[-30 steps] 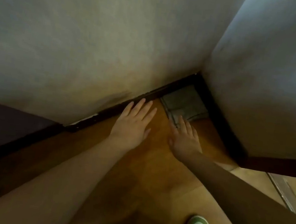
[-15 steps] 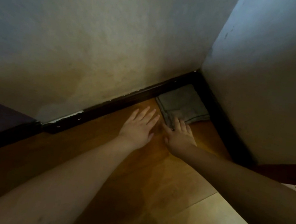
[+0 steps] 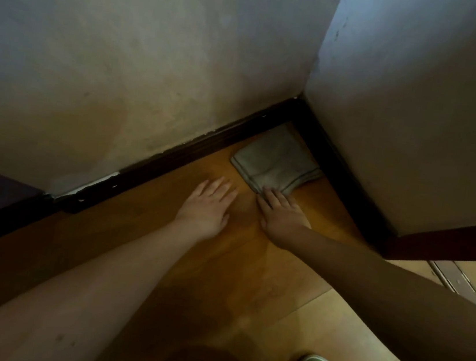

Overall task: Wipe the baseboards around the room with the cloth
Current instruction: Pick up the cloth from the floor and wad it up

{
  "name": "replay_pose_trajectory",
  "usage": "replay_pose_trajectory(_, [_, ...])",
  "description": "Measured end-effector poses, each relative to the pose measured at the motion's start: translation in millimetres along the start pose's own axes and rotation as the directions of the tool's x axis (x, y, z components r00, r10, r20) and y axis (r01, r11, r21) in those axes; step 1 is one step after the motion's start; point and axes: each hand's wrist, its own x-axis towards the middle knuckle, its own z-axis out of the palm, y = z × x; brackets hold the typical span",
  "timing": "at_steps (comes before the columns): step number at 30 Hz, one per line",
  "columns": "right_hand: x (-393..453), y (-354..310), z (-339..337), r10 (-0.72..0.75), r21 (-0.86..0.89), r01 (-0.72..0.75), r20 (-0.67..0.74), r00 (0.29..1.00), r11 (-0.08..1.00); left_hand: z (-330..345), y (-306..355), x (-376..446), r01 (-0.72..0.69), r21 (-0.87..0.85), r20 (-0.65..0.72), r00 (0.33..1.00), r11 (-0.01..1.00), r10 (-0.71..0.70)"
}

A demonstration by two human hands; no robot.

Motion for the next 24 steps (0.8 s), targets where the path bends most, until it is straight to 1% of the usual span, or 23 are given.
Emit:
replay_pose_trajectory(3, [-23,7,14,-0.077,0.001,0.077,-0.014,0.997,0.997,14,6,-3,-0.043,-0.029,-0.005,0.999,0.999,0.043])
replay_pose_trajectory(5, [-42,11,28,-0.13,-0.033,0.129,-0.033,0.991,0.991,22,9,-4,-0.065,-0.026,-0.046,0.997,0.998,0.064])
replay_pose_trajectory(7, [-61,14,44,-0.164,-0.065,0.161,-0.042,0.986,0.985,29,10,-5,-0.094,0.003,-0.088,0.992,0.996,0.093])
replay_pose_trajectory(9, [-79,14,59,-0.179,-0.054,0.176,-0.048,0.983,0.983,36,12,-5,-0.157,0.048,-0.075,0.984,0.986,0.161])
replay_pose_trajectory(12, [-102,11,76,-0.174,0.012,0.176,-0.117,0.978,0.984,45,12,-4,-0.246,0.036,-0.014,0.969,0.969,0.246])
replay_pose_trajectory(14, [-111,9,82,-0.133,0.041,0.144,-0.196,0.971,0.989,50,14,-7,-0.287,0.056,-0.052,0.956,0.956,0.29])
replay_pose_trajectory(16, [-113,5,84,-0.097,0.044,0.109,-0.216,0.972,0.993,54,18,-12,-0.3,0.08,-0.093,0.947,0.95,0.307])
replay_pose_trajectory(19, [-108,-2,81,-0.103,-0.062,0.092,-0.203,0.974,0.994,59,20,-17,-0.298,0.053,-0.133,0.944,0.953,0.303])
replay_pose_trajectory(21, [-102,-5,73,-0.133,-0.161,0.101,-0.205,0.97,0.982,60,22,-20,-0.294,0.04,-0.142,0.944,0.955,0.296])
replay_pose_trajectory(24, [-97,-5,59,-0.193,-0.262,0.132,-0.224,0.955,0.956,62,25,-24,-0.297,0.036,-0.163,0.94,0.954,0.299])
